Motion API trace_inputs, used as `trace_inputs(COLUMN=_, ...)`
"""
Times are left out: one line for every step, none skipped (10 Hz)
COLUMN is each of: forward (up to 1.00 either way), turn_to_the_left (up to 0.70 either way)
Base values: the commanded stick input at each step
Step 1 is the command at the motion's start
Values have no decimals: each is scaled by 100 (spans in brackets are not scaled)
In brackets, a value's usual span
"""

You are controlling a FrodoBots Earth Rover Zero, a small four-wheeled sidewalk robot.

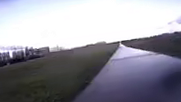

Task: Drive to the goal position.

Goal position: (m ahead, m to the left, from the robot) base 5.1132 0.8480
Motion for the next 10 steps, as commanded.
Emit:
trace_inputs(forward=45, turn_to_the_left=-27)
trace_inputs(forward=45, turn_to_the_left=-27)
trace_inputs(forward=45, turn_to_the_left=-27)
trace_inputs(forward=45, turn_to_the_left=-27)
trace_inputs(forward=45, turn_to_the_left=-27)
trace_inputs(forward=45, turn_to_the_left=-27)
trace_inputs(forward=45, turn_to_the_left=-27)
trace_inputs(forward=45, turn_to_the_left=-27)
trace_inputs(forward=45, turn_to_the_left=-27)
trace_inputs(forward=45, turn_to_the_left=-27)
